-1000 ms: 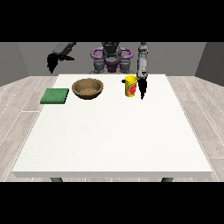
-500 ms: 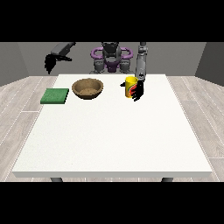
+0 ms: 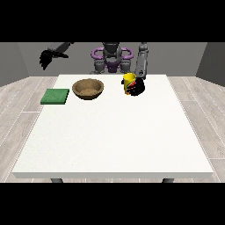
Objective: Pick the cup and pour the ball into the bowl, then pick the bowl and place it on the pad
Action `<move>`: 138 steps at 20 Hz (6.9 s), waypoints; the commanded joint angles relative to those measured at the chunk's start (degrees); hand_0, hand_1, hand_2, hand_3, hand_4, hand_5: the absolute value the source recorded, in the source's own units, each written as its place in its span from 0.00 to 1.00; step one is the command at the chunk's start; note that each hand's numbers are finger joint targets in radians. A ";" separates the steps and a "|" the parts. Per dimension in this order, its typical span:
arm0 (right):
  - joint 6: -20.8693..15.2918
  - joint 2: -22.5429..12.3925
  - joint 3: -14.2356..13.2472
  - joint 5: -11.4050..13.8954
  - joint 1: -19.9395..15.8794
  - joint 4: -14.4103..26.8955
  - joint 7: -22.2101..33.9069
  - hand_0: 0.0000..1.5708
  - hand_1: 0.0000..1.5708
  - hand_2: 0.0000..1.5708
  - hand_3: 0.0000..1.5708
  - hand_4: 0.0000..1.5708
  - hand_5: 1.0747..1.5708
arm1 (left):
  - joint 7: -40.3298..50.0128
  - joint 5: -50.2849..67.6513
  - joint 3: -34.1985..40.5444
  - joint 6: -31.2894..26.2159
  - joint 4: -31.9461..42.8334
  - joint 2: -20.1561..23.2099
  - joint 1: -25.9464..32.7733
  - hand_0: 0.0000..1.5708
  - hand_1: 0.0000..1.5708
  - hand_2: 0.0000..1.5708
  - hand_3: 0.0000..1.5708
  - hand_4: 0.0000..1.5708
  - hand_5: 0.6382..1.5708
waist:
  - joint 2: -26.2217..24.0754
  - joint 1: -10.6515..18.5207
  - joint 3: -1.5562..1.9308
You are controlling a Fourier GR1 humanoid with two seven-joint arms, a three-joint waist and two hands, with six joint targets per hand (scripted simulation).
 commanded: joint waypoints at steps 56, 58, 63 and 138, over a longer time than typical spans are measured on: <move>5.16 -3.06 -2.97 -0.46 1.09 21.90 -0.51 0.00 0.00 0.00 0.00 0.00 0.99 | 71.45 -70.26 -38.29 -10.25 -0.01 0.74 -29.41 0.95 0.95 1.00 1.00 1.00 0.49 | -17.68 5.61 -0.93; 6.76 -4.81 -3.96 -1.09 2.75 21.92 -0.89 0.00 0.00 0.00 0.00 0.00 0.99 | 73.76 -63.52 -30.87 -7.24 -1.61 1.03 -27.14 0.83 0.83 1.00 1.00 1.00 0.59 | -17.23 5.53 -1.09; 3.99 -2.13 -3.75 -0.95 2.69 21.40 -0.89 0.00 0.00 0.00 0.00 0.16 0.99 | 69.13 -44.98 -17.91 3.00 -9.65 -3.01 -18.80 0.57 0.57 0.54 0.30 0.80 0.86 | -14.78 9.25 -1.69; -26.63 -12.06 0.53 17.11 -18.04 33.22 20.53 1.00 1.00 1.00 0.14 0.56 1.00 | 32.39 10.73 1.50 -25.45 -30.81 9.64 6.00 0.00 0.00 0.00 0.00 0.80 0.93 | -4.53 12.82 -0.45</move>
